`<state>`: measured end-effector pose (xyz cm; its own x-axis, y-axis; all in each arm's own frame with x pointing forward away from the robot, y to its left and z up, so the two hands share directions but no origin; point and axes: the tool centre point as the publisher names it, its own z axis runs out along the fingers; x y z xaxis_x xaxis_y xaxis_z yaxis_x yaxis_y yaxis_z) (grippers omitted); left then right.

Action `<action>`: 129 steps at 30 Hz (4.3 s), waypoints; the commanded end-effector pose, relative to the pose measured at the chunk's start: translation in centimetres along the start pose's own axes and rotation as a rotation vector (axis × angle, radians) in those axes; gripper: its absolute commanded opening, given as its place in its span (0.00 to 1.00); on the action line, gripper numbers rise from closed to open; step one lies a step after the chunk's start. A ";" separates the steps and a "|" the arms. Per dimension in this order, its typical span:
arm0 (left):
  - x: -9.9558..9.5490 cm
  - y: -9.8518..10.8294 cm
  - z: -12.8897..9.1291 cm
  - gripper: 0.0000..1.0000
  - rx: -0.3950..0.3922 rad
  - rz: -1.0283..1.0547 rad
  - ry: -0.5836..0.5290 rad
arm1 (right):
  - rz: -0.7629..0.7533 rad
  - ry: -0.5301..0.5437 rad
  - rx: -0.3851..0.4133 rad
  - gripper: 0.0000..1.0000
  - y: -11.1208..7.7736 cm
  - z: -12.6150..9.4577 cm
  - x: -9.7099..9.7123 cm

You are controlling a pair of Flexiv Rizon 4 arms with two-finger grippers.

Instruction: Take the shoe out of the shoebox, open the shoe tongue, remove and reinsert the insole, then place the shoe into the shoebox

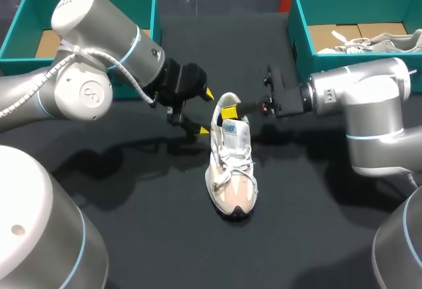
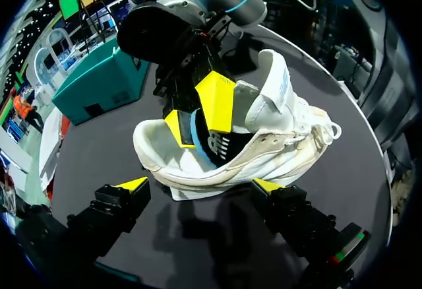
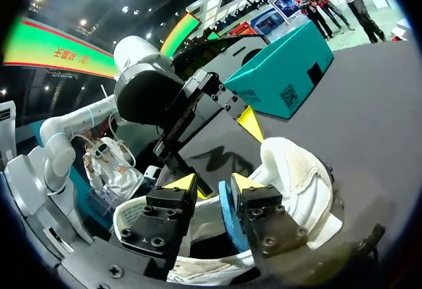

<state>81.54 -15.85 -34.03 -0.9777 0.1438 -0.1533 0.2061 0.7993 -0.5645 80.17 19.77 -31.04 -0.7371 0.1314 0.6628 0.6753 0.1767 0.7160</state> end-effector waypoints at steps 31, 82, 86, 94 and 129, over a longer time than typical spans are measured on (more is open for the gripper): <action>-0.8 3.8 -12.5 1.00 -0.129 0.253 0.098 | 0.252 -0.213 0.460 0.56 5.2 -8.8 0.5; -5.4 8.5 -18.4 1.00 -0.078 0.583 0.269 | 0.449 -1.081 0.559 0.00 1.3 -0.2 2.1; -5.4 8.5 -18.4 1.00 -0.078 0.583 0.269 | 0.380 -1.175 0.573 0.00 0.6 0.1 1.0; -5.4 8.5 -18.4 1.00 -0.078 0.583 0.269 | 0.355 -1.202 0.587 0.00 0.1 0.2 0.5; -5.4 8.5 -18.4 1.00 -0.078 0.583 0.269 | 0.291 -1.438 0.664 0.00 -2.4 0.1 -3.9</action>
<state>87.79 0.82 -23.12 -0.6847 0.6997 -0.2038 0.7124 0.5837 -0.3896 82.14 18.05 -37.54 -0.2761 0.9433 -0.1843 0.9415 0.3040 0.1453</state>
